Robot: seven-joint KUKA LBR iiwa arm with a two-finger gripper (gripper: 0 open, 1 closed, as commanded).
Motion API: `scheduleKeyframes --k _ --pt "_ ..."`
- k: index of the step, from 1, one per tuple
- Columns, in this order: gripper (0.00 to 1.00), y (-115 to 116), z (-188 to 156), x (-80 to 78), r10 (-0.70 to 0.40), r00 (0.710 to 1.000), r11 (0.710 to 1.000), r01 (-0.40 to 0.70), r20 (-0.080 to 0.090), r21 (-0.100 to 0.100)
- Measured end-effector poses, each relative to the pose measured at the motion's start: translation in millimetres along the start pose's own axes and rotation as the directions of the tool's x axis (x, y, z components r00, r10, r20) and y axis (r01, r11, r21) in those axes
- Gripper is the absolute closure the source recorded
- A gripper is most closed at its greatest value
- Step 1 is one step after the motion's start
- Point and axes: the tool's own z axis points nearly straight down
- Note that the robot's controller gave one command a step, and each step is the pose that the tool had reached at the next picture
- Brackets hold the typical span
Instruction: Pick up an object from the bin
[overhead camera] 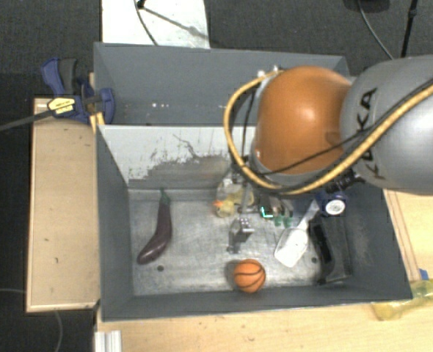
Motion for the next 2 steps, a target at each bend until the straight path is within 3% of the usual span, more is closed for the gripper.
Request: scheduleKeyframes --k 2 --pt "0.00 -0.8 -3.8 -1.7 0.005 1.000 1.000 -0.005 0.008 -0.001"
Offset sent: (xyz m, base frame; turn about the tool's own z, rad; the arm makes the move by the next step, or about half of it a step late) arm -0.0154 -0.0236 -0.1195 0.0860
